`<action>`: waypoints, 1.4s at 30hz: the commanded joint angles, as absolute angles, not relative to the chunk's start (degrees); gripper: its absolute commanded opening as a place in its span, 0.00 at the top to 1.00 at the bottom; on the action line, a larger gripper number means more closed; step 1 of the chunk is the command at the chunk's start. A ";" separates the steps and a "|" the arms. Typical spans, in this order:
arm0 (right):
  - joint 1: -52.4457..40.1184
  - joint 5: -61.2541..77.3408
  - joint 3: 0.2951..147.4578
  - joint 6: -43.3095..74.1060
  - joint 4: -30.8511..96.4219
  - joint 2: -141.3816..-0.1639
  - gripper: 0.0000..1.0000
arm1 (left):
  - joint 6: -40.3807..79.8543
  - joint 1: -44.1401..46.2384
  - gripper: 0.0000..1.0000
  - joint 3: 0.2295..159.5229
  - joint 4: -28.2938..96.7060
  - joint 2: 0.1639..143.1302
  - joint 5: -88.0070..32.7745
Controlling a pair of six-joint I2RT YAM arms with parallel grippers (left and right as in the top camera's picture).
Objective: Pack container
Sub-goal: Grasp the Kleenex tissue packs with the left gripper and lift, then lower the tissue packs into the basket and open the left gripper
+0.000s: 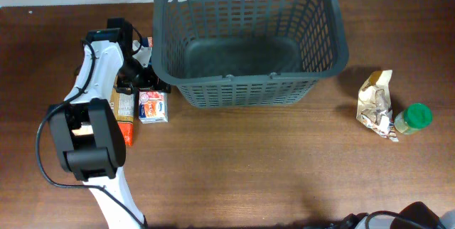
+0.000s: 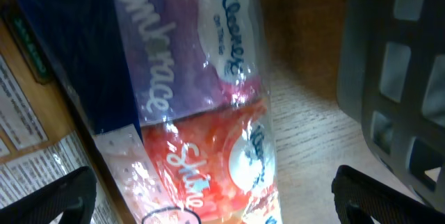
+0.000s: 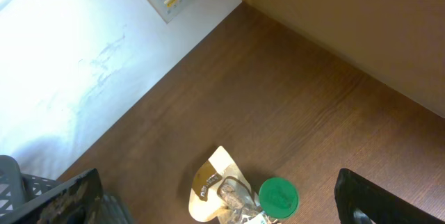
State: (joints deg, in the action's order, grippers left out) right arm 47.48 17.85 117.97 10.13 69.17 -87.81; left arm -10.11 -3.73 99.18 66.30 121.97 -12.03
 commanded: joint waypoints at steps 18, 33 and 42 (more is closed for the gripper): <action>47.66 17.32 118.19 9.87 69.21 -87.90 0.01 | -8.45 -2.79 0.98 108.99 71.88 129.43 -12.21; 47.66 17.32 118.19 9.87 69.21 -87.90 0.01 | -9.56 -3.09 0.98 159.24 84.90 129.29 4.32; 47.66 17.32 118.19 9.87 69.21 -87.90 0.01 | -42.22 4.86 0.98 179.74 85.10 125.91 -9.76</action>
State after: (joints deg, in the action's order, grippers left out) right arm 47.48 17.85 117.97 10.11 69.19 -87.81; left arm -23.57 -0.30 178.47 84.75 128.55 -1.80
